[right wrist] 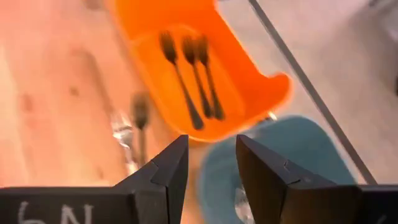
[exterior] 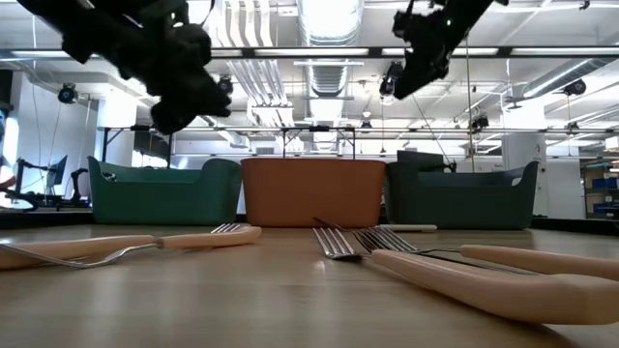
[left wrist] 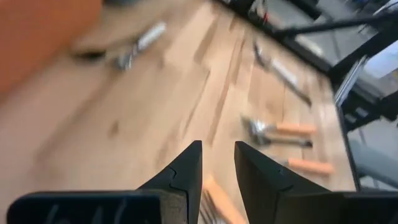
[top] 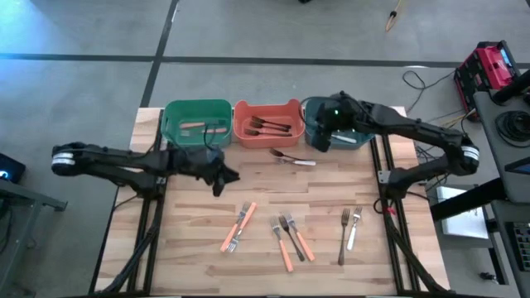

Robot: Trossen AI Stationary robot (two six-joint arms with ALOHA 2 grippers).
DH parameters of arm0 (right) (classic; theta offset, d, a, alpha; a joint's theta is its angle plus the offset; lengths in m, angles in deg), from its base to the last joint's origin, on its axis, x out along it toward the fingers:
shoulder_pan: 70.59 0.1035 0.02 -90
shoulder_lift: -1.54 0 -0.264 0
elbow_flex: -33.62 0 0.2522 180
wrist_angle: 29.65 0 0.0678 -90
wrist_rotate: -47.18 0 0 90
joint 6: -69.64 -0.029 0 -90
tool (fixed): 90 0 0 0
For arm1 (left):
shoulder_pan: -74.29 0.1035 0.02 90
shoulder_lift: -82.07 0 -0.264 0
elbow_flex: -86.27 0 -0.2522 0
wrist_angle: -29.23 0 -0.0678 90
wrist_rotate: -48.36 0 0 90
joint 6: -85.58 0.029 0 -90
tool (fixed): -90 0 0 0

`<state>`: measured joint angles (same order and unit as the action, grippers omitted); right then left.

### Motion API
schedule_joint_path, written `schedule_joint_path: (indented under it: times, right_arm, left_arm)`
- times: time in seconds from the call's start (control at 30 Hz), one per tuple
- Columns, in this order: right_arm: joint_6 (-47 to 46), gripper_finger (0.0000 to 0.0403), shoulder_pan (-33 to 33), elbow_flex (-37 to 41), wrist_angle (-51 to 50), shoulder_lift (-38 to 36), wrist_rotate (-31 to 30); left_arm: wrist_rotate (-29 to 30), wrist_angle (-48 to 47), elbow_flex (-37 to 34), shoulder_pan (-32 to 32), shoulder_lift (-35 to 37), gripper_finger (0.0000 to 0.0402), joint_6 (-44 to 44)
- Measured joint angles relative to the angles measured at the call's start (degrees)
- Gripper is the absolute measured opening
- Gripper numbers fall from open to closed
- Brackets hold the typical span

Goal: Sort silverware by color (type)
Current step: Put the orange fork into the green bin

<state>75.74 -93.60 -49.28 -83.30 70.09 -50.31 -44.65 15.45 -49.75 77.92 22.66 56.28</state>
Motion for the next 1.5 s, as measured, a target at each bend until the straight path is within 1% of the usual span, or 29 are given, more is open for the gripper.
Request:
schedule_joint_path:
  times: [0.13,0.33,0.43,0.53,0.6,0.7,0.8,0.87,1.07,1.23,1.33,1.43,1.5]
  right_arm:
    - [-2.16,0.0119,5.08,1.80,3.35,-0.82,0.00]
    - [-3.07,0.0110,11.11,4.28,6.94,-0.93,-0.02]
    - [-2.98,0.0103,12.68,4.71,8.63,-0.94,-0.02]
    - [-2.24,0.0095,13.06,4.72,9.04,-0.95,-0.05]
    - [-2.03,0.0090,13.03,4.72,9.04,-0.95,-0.07]
    - [-1.55,0.0083,13.01,4.72,9.04,-0.95,-0.12]
    - [-1.52,0.0078,13.01,4.72,8.92,-0.95,-0.09]
    - [-1.53,0.0077,13.03,4.74,8.89,-0.95,-0.07]
    - [-0.95,0.0081,13.06,5.77,8.75,-0.95,-0.02]
    - [-0.99,0.0077,13.06,6.72,8.67,-0.95,-0.02]
    - [-1.28,0.0074,13.06,6.96,8.81,-0.95,0.02]
    - [-1.63,0.0073,13.10,6.97,8.82,-0.95,0.04]
    - [-1.61,0.0073,13.30,6.97,8.86,-0.95,0.07]
  left_arm:
    - [5.09,-4.60,0.00,-6.35,-1.38,0.0077,-7.50]
    - [11.76,-4.40,0.00,-15.33,-5.26,0.0077,-18.48]
    - [14.49,-3.96,0.00,-19.00,-8.04,0.0077,-24.09]
    - [15.54,-3.90,0.05,-21.49,-11.41,0.0077,-30.27]
    - [15.59,-4.38,0.95,-22.60,-14.05,0.0077,-32.49]
    - [15.55,-6.68,4.21,-23.38,-17.04,0.0077,-32.73]
    - [15.58,-14.97,8.94,-23.79,-19.33,0.0077,-32.70]
    - [15.59,-17.77,11.41,-24.62,-20.81,0.0077,-32.02]
    - [15.26,-18.15,13.22,-25.48,-23.16,0.0077,-32.69]
    - [12.86,-17.71,13.36,-26.84,-25.74,0.0077,-34.90]
    - [14.41,-18.09,14.36,-28.18,-26.53,0.0077,-30.52]
    - [19.06,-18.03,15.84,-30.50,-26.67,0.0077,-22.97]
    - [21.80,-18.19,16.58,-32.08,-26.67,0.0077,-19.51]
